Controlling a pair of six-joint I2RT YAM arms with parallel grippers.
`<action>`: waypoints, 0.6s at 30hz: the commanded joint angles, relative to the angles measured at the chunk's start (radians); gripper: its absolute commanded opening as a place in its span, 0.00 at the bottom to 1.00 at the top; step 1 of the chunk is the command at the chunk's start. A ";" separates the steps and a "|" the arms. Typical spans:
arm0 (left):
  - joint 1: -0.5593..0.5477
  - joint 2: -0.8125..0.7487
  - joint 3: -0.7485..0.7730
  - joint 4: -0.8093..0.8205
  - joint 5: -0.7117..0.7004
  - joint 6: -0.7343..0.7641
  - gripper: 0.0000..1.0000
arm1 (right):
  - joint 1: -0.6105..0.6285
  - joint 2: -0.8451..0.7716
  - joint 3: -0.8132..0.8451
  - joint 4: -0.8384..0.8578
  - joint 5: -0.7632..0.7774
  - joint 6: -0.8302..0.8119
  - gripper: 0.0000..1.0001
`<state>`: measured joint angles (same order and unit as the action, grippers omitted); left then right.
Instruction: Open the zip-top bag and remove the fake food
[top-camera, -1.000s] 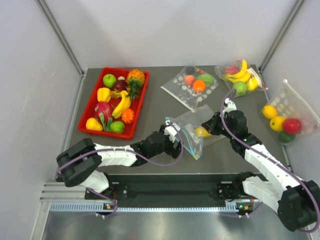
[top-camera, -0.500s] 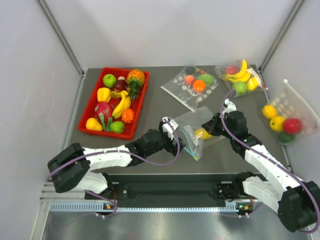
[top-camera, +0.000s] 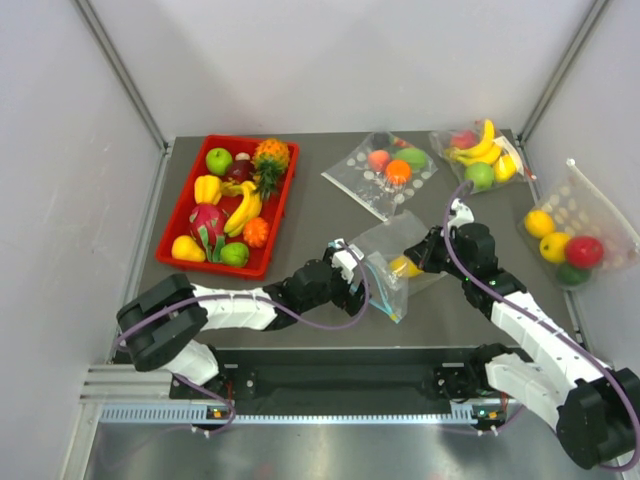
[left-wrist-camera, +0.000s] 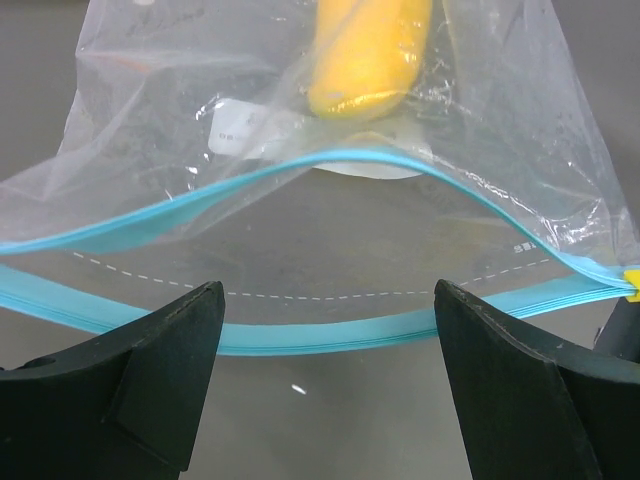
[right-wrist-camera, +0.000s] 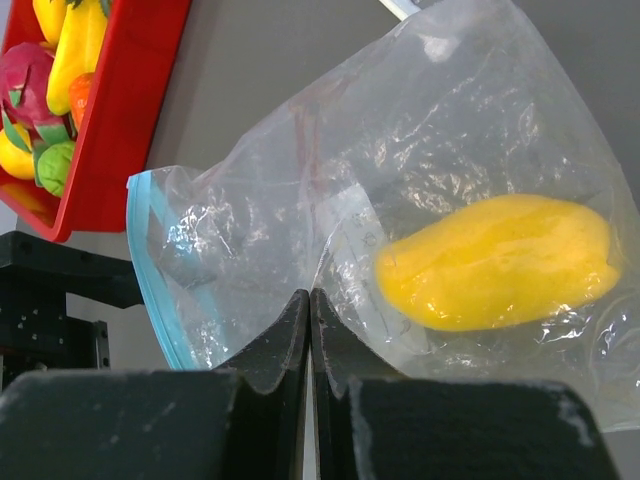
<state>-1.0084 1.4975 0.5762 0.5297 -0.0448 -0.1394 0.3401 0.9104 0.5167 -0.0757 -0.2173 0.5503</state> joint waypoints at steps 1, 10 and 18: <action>0.004 0.013 0.050 0.108 0.006 0.009 0.90 | 0.011 -0.013 0.000 0.013 -0.014 -0.010 0.00; 0.005 0.093 0.106 0.135 0.003 0.029 0.90 | 0.011 -0.031 0.048 -0.074 0.031 -0.052 0.56; 0.005 0.136 0.106 0.150 0.000 0.034 0.90 | -0.006 -0.074 0.111 -0.176 0.241 -0.121 0.78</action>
<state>-1.0084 1.6245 0.6548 0.5957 -0.0456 -0.1196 0.3416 0.8501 0.5728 -0.2317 -0.0837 0.4702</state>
